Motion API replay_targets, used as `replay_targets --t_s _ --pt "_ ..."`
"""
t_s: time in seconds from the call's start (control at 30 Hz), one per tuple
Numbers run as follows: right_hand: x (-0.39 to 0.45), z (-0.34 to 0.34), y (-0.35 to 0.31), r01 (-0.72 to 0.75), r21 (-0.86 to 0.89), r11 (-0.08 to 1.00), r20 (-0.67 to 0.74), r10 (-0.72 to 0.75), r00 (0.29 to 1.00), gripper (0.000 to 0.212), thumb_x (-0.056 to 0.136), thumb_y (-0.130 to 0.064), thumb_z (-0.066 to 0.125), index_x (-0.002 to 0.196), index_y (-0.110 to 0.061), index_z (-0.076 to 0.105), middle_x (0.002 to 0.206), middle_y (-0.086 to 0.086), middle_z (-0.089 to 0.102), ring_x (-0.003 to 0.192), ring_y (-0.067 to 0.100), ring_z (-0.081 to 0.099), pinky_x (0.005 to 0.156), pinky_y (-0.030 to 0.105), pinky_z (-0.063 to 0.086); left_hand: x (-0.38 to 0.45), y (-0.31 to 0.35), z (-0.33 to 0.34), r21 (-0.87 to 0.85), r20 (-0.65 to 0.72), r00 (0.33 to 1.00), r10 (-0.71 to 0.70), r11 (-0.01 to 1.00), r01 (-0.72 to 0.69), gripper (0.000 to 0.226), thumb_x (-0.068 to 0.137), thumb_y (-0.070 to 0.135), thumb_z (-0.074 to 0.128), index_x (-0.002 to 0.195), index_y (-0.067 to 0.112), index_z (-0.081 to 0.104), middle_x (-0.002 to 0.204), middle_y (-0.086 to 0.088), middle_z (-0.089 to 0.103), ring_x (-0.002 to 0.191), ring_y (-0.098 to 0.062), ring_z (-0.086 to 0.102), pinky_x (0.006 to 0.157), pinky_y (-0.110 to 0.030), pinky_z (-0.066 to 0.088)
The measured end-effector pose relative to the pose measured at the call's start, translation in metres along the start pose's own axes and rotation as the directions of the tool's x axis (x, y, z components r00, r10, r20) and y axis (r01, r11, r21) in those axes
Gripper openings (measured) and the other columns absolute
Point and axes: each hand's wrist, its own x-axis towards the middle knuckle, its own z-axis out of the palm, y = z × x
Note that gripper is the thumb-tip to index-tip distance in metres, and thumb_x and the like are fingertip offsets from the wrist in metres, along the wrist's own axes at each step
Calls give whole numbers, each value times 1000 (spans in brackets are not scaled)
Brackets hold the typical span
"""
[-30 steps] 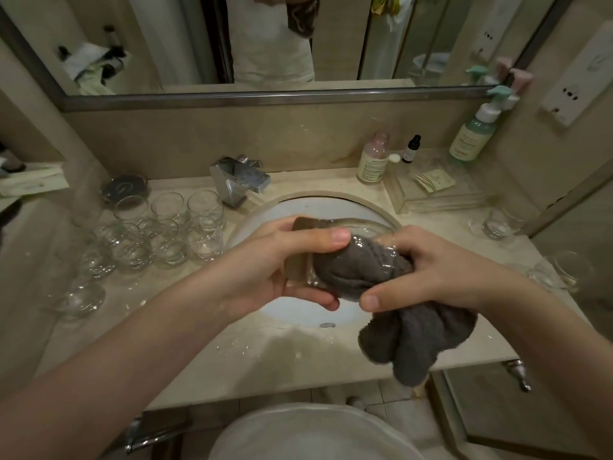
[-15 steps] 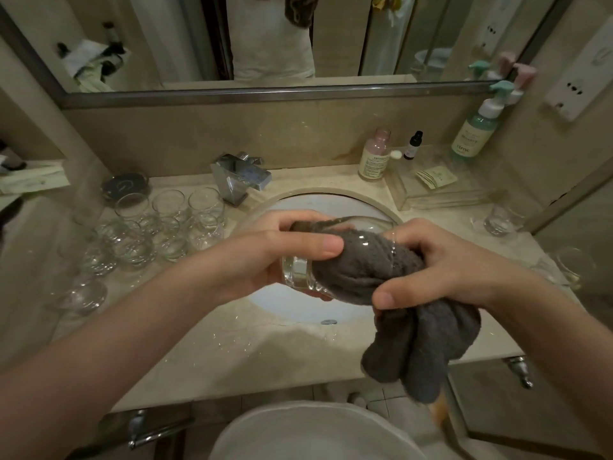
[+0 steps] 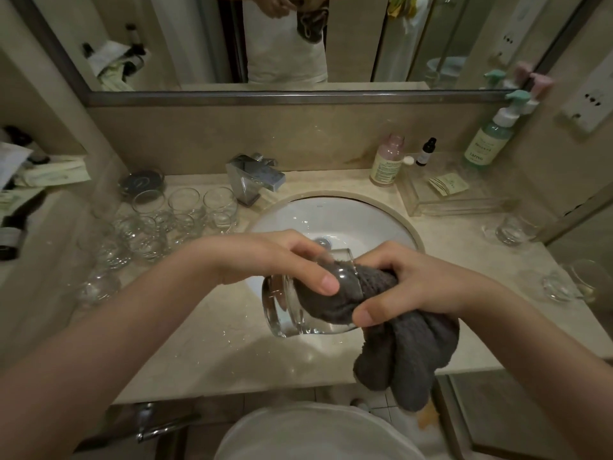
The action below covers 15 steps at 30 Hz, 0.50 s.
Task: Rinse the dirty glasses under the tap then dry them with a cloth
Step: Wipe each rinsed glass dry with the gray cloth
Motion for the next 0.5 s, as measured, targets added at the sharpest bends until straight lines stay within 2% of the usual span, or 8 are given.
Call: replay_targets --t_s 0.07,0.1,0.2,0.27,0.37,0.43,0.5 --pt "4 1 3 -13 -6 1000 -60 12 998 8 68 -20 77 67 -24 70 63 -3 60 61 8 59 60 19 47 -3 -14 -1 -53 -45 999 5 999 -7 41 59 48 75 94 27 77 99 -12 73 95 -34 67 94 -58 45" --pt "8 1 5 -19 -7 1000 -98 18 995 7 68 -21 78 70 -23 71 66 -1 61 63 10 60 62 21 48 -5 -21 -2 -79 -74 997 0 997 -6 45 57 51 77 95 28 77 100 -10 74 96 -31 67 97 -59 44" --pt "18 6 12 -30 0 1000 -211 30 977 4 72 -21 76 73 -25 75 70 1 64 67 13 62 65 25 50 -11 -44 -4 -144 -190 981 -45 989 18 77 37 69 85 101 26 74 97 -4 76 92 -19 71 96 -48 48" --pt "26 11 16 -33 28 999 -293 40 955 1 73 -24 74 72 -24 75 68 2 64 66 15 62 64 26 50 -16 -58 -4 -195 -245 967 -62 981 14 91 36 66 87 112 18 68 99 -7 76 91 -20 71 94 -45 50" --pt "35 14 21 -18 51 999 -426 38 904 12 74 -25 76 76 -14 73 68 6 61 66 17 61 63 28 50 -27 -78 -4 -315 -336 936 -104 949 -8 81 42 45 85 114 15 64 101 -10 75 90 -23 71 78 -41 56" --pt "40 14 22 -16 82 996 -501 56 864 13 79 -20 78 78 -8 71 68 7 61 65 18 61 62 28 51 -34 -93 -5 -418 -442 889 -119 904 -87 91 30 45 94 111 17 64 99 -9 75 86 -21 72 63 -34 58" --pt "45 17 24 -23 107 994 -527 77 846 12 82 -15 74 80 -4 70 66 6 60 62 17 60 58 24 50 -39 -108 -6 -472 -553 820 -146 866 -165 103 21 48 96 114 18 62 100 -9 75 85 -20 72 63 -33 58"
